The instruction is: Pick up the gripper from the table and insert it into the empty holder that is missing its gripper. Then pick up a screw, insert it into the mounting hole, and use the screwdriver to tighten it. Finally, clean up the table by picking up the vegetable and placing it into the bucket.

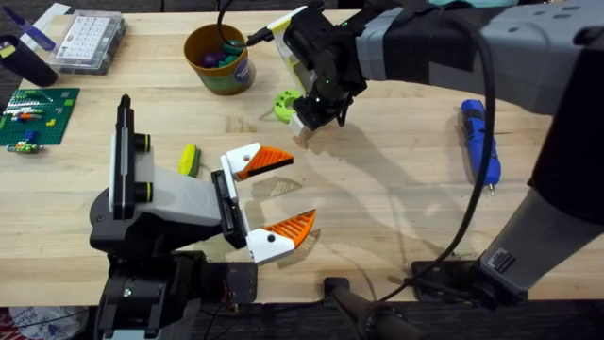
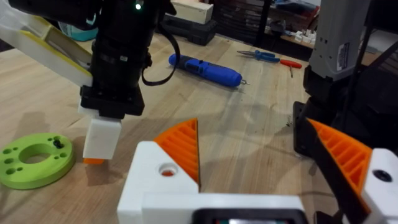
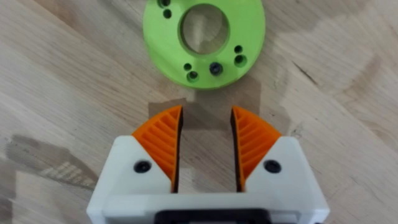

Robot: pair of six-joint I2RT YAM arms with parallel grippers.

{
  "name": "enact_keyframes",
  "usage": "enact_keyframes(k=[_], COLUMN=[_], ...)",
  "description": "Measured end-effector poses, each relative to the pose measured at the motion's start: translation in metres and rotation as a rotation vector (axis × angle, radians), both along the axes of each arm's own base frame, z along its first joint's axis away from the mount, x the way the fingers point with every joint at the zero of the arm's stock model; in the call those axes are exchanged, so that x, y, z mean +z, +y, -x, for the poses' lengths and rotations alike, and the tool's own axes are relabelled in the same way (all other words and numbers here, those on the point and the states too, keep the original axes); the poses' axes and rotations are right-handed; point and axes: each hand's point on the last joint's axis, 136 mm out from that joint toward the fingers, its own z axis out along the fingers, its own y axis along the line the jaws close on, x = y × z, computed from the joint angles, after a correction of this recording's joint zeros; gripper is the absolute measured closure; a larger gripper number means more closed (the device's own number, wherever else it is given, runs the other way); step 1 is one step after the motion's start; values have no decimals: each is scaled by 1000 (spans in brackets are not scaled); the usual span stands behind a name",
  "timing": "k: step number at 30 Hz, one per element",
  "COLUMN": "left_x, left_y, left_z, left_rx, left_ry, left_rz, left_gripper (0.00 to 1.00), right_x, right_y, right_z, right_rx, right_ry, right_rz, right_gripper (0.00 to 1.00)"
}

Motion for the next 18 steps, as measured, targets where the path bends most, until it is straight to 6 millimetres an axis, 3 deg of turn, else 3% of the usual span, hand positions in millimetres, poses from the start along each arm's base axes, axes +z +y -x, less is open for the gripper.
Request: enact_keyframes(k=[12, 18], left_x=[0, 0], left_y=[0, 0], left_z=[0, 0], left_rx=[0, 0], left_ry=[4, 4], left_rz=[0, 0], left_gripper=[15, 15], right_x=[-2, 40], right_y=[-12, -15], right_z=[22, 33], right_rx=[18, 34], right_ry=[87, 65], right_rz=[42, -6], right_gripper=[569, 569])
